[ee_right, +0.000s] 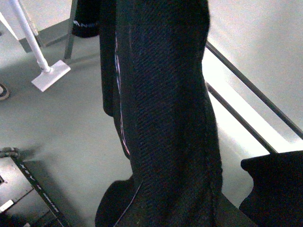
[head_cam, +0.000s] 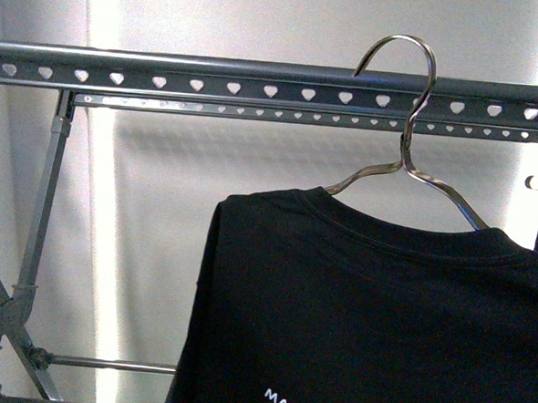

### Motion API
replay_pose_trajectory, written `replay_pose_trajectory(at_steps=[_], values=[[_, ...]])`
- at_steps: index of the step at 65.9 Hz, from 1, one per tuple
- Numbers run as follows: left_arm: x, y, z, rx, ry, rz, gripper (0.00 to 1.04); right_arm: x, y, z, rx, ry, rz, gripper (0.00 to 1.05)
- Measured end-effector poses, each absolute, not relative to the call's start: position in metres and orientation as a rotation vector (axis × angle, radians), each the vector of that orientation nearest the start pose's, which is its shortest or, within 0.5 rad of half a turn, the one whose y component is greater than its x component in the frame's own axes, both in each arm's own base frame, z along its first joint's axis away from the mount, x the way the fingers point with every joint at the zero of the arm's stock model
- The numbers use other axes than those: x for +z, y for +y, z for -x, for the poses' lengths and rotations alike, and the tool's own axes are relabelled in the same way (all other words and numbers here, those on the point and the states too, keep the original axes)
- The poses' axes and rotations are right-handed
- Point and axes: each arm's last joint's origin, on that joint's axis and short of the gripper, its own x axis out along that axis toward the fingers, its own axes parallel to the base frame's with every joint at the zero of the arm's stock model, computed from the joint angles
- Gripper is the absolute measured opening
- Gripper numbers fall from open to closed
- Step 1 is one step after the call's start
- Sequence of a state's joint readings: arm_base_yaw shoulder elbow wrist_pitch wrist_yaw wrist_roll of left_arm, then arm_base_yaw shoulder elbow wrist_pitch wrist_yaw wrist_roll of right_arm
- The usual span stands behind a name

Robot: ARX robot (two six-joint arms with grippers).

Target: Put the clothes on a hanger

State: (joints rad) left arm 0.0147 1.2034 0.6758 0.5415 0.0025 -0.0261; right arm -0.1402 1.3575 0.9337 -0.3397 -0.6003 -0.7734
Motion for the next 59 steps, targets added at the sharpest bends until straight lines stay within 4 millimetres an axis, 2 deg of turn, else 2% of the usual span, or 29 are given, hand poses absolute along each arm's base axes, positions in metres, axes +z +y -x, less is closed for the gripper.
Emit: replay_pose_trajectory(at_steps=[4, 14, 21, 26, 40, 46, 59], values=[[0.266, 0.000, -0.252, -0.002, -0.007, 0.018, 0.38, 0.257, -0.021, -0.271, 0.656, 0.501, 0.407, 0.09], [0.233, 0.000, -0.218, -0.001, 0.004, 0.007, 0.02, 0.270, -0.021, -0.256, 0.561, 0.487, 0.254, 0.09], [0.215, 0.000, -0.197, -0.001, 0.010, 0.006, 0.04, 0.274, -0.026, -0.252, 0.503, 0.531, 0.128, 0.09], [0.208, 0.000, -0.189, -0.001, 0.011, 0.006, 0.04, 0.275, -0.029, -0.250, 0.466, 0.585, 0.055, 0.09], [0.194, 0.000, -0.168, -0.001, 0.003, 0.006, 0.04, 0.269, -0.033, -0.252, 0.384, 0.646, 0.006, 0.09], [0.190, 0.000, -0.161, -0.001, 0.004, 0.006, 0.04, 0.265, -0.035, -0.262, 0.356, 0.662, 0.006, 0.09], [0.182, 0.000, -0.148, -0.001, 0.005, 0.005, 0.04, 0.276, -0.044, -0.301, 0.258, 0.674, 0.014, 0.09]])
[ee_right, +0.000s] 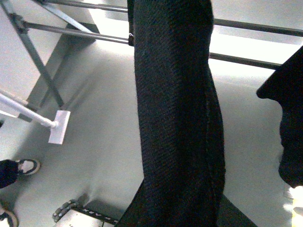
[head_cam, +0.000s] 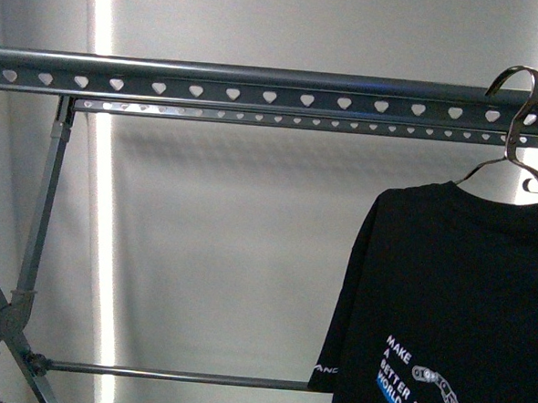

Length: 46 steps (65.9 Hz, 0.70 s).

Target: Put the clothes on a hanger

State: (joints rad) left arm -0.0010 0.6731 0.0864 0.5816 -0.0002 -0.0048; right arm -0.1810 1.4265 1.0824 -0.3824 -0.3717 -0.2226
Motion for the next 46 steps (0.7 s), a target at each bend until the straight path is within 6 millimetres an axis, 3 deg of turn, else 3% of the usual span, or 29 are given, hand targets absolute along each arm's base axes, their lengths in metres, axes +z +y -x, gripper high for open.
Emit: replay_pose_trajectory(at_steps=[12, 26, 46], values=[[0.178, 0.000, -0.139, 0.000, 0.003, 0.003, 0.04, 0.296, -0.054, -0.341, 0.176, 0.655, 0.005, 0.09], [0.171, 0.000, -0.131, -0.001, -0.009, 0.002, 0.04, 0.320, -0.059, -0.374, 0.109, 0.635, -0.003, 0.09], [0.173, 0.000, -0.122, 0.000, -0.022, 0.003, 0.04, 0.325, -0.057, -0.424, 0.039, 0.673, -0.028, 0.09]])
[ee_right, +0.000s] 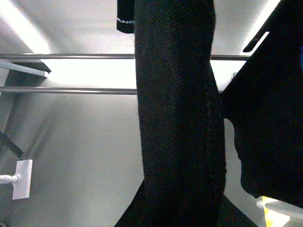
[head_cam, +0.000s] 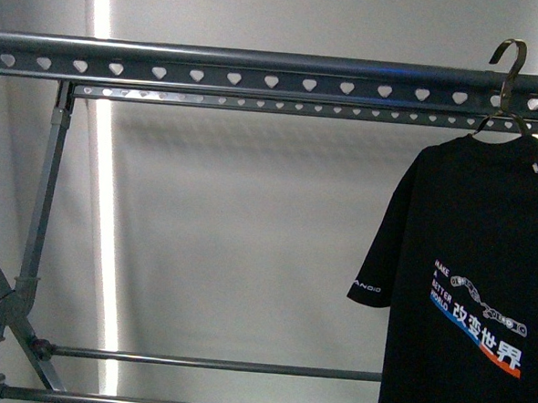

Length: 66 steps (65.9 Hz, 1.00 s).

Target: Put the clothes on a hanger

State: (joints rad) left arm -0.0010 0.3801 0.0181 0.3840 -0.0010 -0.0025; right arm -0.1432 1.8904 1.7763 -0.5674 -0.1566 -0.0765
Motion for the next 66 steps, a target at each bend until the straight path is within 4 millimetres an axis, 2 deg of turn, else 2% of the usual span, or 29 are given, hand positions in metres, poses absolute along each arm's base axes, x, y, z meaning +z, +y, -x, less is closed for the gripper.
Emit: replay_pose_trajectory(at_steps=[14, 29, 35, 42, 57, 62, 63, 66], values=[[0.173, 0.000, -0.116, 0.000, -0.023, 0.003, 0.04, 0.309, -0.055, -0.452, -0.015, 0.706, -0.073, 0.09], [0.173, 0.000, -0.111, 0.000, -0.023, 0.002, 0.04, 0.291, -0.052, -0.457, -0.023, 0.682, -0.100, 0.09], [0.173, 0.000, -0.110, 0.000, -0.023, 0.003, 0.04, 0.283, -0.050, -0.452, -0.002, 0.678, -0.115, 0.25], [0.173, 0.000, -0.108, 0.000, -0.022, 0.003, 0.04, 0.285, -0.049, -0.440, 0.024, 0.647, -0.130, 0.43], [0.170, 0.000, -0.097, 0.000, -0.015, 0.002, 0.04, 0.307, -0.049, -0.399, 0.050, 0.525, -0.121, 0.80], [0.170, 0.000, -0.097, 0.000, -0.017, 0.002, 0.04, 0.316, -0.048, -0.382, 0.065, 0.483, -0.118, 0.92], [0.170, 0.000, -0.097, 0.000, -0.017, 0.002, 0.04, 0.321, -0.047, -0.374, 0.073, 0.462, -0.117, 0.97], [0.170, 0.000, -0.097, 0.000, -0.017, 0.002, 0.04, 0.330, -0.045, -0.359, 0.092, 0.422, -0.117, 0.98]])
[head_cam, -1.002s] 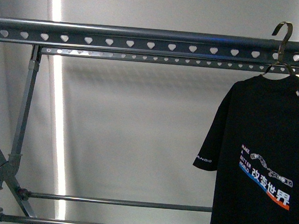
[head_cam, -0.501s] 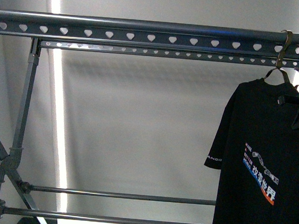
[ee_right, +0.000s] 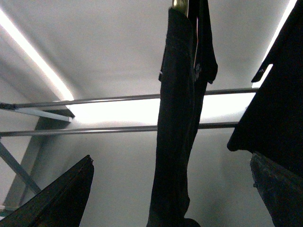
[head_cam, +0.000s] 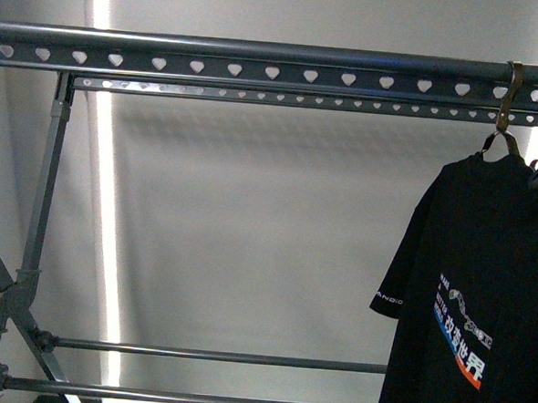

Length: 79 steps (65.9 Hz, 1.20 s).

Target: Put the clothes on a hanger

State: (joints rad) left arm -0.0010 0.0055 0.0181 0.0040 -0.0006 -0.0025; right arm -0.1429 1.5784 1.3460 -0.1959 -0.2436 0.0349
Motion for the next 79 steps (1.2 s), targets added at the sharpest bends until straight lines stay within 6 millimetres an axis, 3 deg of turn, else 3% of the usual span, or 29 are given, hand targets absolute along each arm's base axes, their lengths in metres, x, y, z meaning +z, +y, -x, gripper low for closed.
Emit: replay_pose_trajectory(at_steps=[11, 20, 26, 33, 40, 51, 68, 79], values=[[0.170, 0.000, -0.097, 0.000, -0.017, 0.002, 0.04, 0.356, -0.035, -0.298, 0.102, 0.235, -0.122, 0.97], [0.170, 0.000, -0.097, 0.000, -0.017, 0.002, 0.04, 0.361, -0.022, -0.245, 0.041, 0.033, -0.084, 0.97], [0.170, 0.000, -0.097, 0.000, -0.017, 0.002, 0.04, 0.349, -0.008, -0.206, 0.023, -0.068, -0.064, 0.97], [0.170, 0.000, -0.097, 0.000, -0.017, 0.002, 0.04, 0.322, 0.008, -0.165, 0.011, -0.151, -0.046, 0.97], [0.170, 0.000, -0.097, 0.000, -0.017, 0.002, 0.04, 0.284, 0.015, -0.138, 0.008, -0.034, -0.018, 0.81], [0.170, 0.000, -0.097, 0.000, -0.018, 0.002, 0.04, 0.243, 0.010, -0.127, 0.018, 0.008, -0.003, 0.47], [0.170, 0.000, -0.097, 0.000, -0.019, 0.002, 0.04, 0.214, 0.001, -0.119, 0.005, -0.001, 0.000, 0.02], [0.170, 0.000, -0.097, 0.000, -0.019, 0.002, 0.04, 0.199, 0.000, -0.115, 0.003, 0.007, 0.002, 0.02]])
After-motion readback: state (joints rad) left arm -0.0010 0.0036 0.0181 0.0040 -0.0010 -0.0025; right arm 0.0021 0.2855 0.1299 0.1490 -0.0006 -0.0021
